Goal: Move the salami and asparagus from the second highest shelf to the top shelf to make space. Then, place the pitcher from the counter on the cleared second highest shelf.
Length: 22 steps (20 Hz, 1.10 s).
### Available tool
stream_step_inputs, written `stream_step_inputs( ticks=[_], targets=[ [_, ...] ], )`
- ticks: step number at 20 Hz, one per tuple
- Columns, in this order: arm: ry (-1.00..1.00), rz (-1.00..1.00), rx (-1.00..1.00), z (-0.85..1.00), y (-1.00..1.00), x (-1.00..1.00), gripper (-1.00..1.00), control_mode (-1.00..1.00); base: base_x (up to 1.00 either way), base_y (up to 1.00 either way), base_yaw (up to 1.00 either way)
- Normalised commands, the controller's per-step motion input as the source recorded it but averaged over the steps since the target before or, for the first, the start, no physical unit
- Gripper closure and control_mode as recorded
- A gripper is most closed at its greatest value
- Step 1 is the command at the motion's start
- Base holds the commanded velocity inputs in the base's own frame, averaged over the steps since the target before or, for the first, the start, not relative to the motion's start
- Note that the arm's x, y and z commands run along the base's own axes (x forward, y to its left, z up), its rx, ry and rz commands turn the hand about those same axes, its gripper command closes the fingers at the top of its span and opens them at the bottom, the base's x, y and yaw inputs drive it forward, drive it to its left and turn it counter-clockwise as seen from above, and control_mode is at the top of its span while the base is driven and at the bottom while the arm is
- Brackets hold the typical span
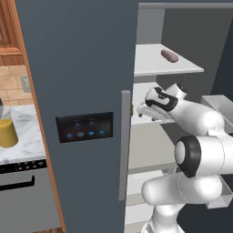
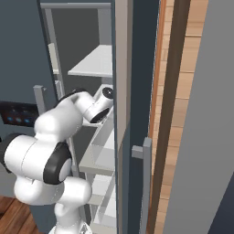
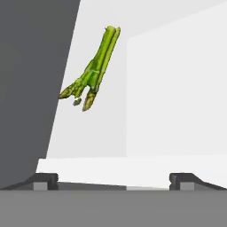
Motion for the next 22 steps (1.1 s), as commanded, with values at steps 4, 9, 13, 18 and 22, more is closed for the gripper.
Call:
stream_step_inputs(
  ticks=[4,9,13,18,22],
  targets=[
    [0.00,0.00,0.01,0.00,0.12,0.24,-1.00,-1.00,0.00,0.00,0.00],
    [-0.02,0.00,0.00,0.00,0.04,0.24,-1.00,-1.00,0.00,0.00,0.00],
    [-0.05,0.00,0.00,0.00,0.00,0.20,-1.00,-1.00,0.00,0.00,0.00],
    [-0.07,0.00,0.00,-0.04,0.05,0.15,-1.00,-1.00,0.00,0.00,0.00],
    [-0.07,0.00,0.00,-0.13,0.14,0.16,-1.00,-1.00,0.00,0.00,0.00]
  ],
)
